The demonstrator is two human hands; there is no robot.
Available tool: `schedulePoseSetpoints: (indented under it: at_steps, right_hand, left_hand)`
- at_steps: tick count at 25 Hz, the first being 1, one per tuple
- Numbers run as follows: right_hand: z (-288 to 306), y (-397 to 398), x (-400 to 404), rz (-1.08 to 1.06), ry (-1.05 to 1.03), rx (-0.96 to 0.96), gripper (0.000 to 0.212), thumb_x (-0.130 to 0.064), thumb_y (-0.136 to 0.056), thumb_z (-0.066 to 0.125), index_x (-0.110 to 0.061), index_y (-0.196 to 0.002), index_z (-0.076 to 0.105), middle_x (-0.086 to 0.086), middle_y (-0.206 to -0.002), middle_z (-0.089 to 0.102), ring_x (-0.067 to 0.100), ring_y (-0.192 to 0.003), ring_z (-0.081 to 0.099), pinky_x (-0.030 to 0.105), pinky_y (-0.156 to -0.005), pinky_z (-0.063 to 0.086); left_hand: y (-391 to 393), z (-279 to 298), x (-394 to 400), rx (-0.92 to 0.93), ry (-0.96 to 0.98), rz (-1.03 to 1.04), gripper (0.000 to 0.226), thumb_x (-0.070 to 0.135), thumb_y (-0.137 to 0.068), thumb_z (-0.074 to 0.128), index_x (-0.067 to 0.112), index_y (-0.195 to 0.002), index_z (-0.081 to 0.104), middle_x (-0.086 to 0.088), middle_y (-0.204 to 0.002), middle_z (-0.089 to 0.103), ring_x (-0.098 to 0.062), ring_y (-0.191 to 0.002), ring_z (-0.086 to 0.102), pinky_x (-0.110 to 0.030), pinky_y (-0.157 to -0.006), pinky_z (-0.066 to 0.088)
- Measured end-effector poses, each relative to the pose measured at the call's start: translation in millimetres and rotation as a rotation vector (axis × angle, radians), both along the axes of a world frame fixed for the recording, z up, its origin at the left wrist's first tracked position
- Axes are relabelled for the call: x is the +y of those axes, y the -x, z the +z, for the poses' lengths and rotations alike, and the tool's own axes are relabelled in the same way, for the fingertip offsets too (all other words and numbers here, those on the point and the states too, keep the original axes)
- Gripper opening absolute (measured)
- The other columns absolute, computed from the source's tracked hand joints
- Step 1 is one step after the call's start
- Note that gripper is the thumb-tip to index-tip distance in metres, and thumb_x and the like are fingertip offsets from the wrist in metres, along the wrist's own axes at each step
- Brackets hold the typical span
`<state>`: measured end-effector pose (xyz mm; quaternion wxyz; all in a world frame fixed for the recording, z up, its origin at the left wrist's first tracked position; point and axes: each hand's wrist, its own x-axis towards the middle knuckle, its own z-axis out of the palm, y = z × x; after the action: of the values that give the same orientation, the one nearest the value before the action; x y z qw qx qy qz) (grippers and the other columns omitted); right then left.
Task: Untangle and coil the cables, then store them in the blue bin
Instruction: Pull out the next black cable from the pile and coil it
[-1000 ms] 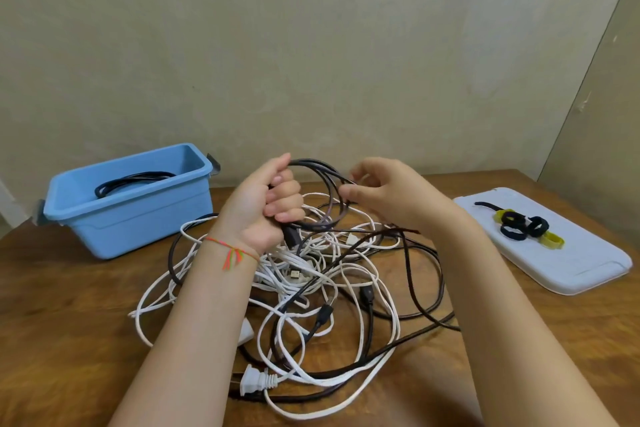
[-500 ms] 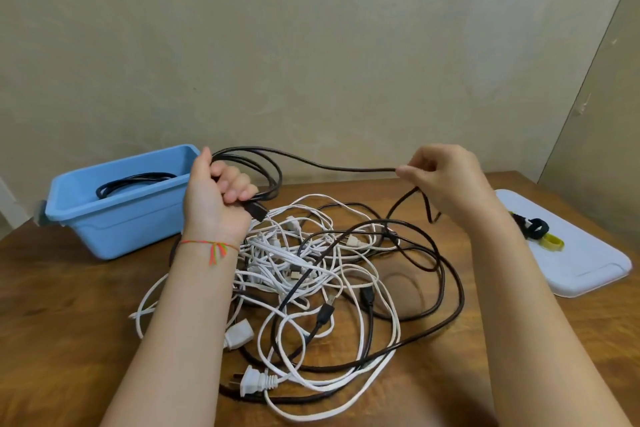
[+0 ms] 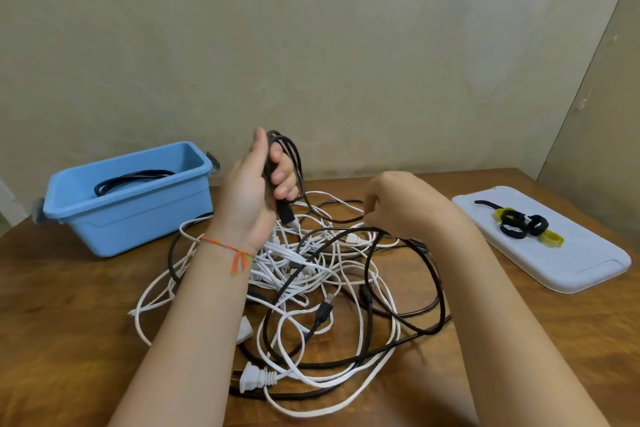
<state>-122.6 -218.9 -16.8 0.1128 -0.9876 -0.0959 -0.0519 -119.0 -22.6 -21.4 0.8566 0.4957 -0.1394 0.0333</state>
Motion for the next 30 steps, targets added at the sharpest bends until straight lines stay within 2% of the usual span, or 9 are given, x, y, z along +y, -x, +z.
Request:
schedulePoseSetpoints:
  at_steps: [6,10,13,16,21,23,25,27,30]
  right_hand:
    - [16.3,17.7,15.0,0.281,-0.147,-0.080,0.013,-0.022,-0.094,0.062,-0.025,-0.102,0.072,-0.005,-0.092,0.068,0.019,-0.090,0.060,0.035,-0.086,0.043]
    - [21.5,22.5,10.4,0.275,-0.304,-0.105,0.013,-0.029,-0.093,0.063,-0.020,-0.085,0.065,-0.009,-0.072,0.059,0.007,-0.065,0.049,0.028,-0.067,0.036]
    - [20.7,20.2,-1.7,0.187,-0.116,0.028,0.019,-0.036,-0.084,0.070,-0.027,-0.079,0.055,-0.008,-0.076,0.053,0.008,-0.067,0.044,0.030,-0.069,0.033]
    - [14.0,14.0,-14.2,0.052,0.016,0.202,0.011,-0.030,-0.085,0.069,-0.033,-0.087,0.059,-0.004,-0.098,0.056,0.016,-0.088,0.047,0.037,-0.079,0.043]
    - [8.1,-2.1,-37.1,-0.371,0.170,-0.133,0.035,-0.004,-0.088,0.052,-0.026,-0.111,0.068,0.009,-0.121,0.048,0.031,-0.119,0.041,0.045,-0.099,0.034]
    - [7.6,-5.8,-32.8,-0.277,0.096,-0.299,0.034,-0.004,-0.089,0.054,-0.023,-0.112,0.068,0.008,-0.125,0.051,0.030,-0.122,0.044,0.042,-0.100,0.034]
    - [9.5,-1.2,-11.7,-0.047,-0.199,-0.337,0.026,-0.011,-0.095,0.056,-0.020,-0.116,0.069,0.003,-0.124,0.059,0.023,-0.118,0.054,0.035,-0.099,0.039]
    - [10.6,8.5,16.5,0.159,-0.491,-0.145,0.027,-0.021,-0.098,0.056,-0.020,-0.124,0.064,-0.002,-0.116,0.066,0.013,-0.105,0.061,0.028,-0.092,0.048]
    - [5.1,10.0,28.6,0.199,-0.550,0.079,0.027,-0.024,-0.095,0.057,-0.023,-0.122,0.058,-0.004,-0.101,0.068,0.010,-0.084,0.064,0.025,-0.072,0.051]
  left_hand:
    - [11.7,-7.8,-24.1,-0.212,-0.906,0.252,0.033,0.040,-0.104,0.045,0.014,-0.096,0.062,0.000,-0.086,0.067,-0.013,-0.086,0.065,-0.030,-0.083,0.053]
    - [13.4,-8.4,-28.6,-0.337,-1.285,0.400,0.035,0.043,-0.104,0.040,0.013,-0.091,0.053,-0.001,-0.072,0.061,-0.025,-0.072,0.060,-0.041,-0.065,0.047]
    - [16.0,-8.0,-27.0,-0.352,-1.542,0.451,0.037,0.052,-0.101,0.041,0.020,-0.082,0.044,0.003,-0.072,0.054,-0.024,-0.073,0.056,-0.037,-0.058,0.037]
    - [16.5,-7.7,-20.7,-0.293,-1.585,0.331,0.050,0.067,-0.085,0.059,0.018,-0.083,0.053,0.004,-0.076,0.059,-0.018,-0.073,0.058,-0.036,-0.062,0.043]
    - [15.2,2.1,-5.4,-0.170,-1.533,0.347,0.049,0.051,-0.098,0.051,0.015,-0.065,0.045,-0.003,-0.063,0.050,-0.021,-0.059,0.049,-0.033,-0.056,0.033]
    - [13.4,3.0,-3.2,-0.129,-1.545,0.335,0.051,0.049,-0.099,0.050,0.015,-0.062,0.043,-0.002,-0.061,0.046,-0.019,-0.057,0.045,-0.032,-0.054,0.030]
    - [12.7,-0.9,-10.2,-0.151,-1.526,0.356,0.052,0.045,-0.098,0.051,0.014,-0.058,0.041,-0.004,-0.057,0.043,-0.021,-0.056,0.042,-0.033,-0.053,0.027]
    - [10.6,-3.7,-16.8,-0.156,-1.428,0.398,0.051,0.038,-0.097,0.054,0.014,-0.055,0.040,-0.005,-0.055,0.040,-0.024,-0.056,0.038,-0.035,-0.052,0.023]
    - [0.1,-6.1,-6.6,-0.044,-1.039,0.485,0.048,0.041,-0.092,0.059,0.017,-0.054,0.042,-0.005,-0.054,0.038,-0.022,-0.055,0.035,-0.034,-0.054,0.025]
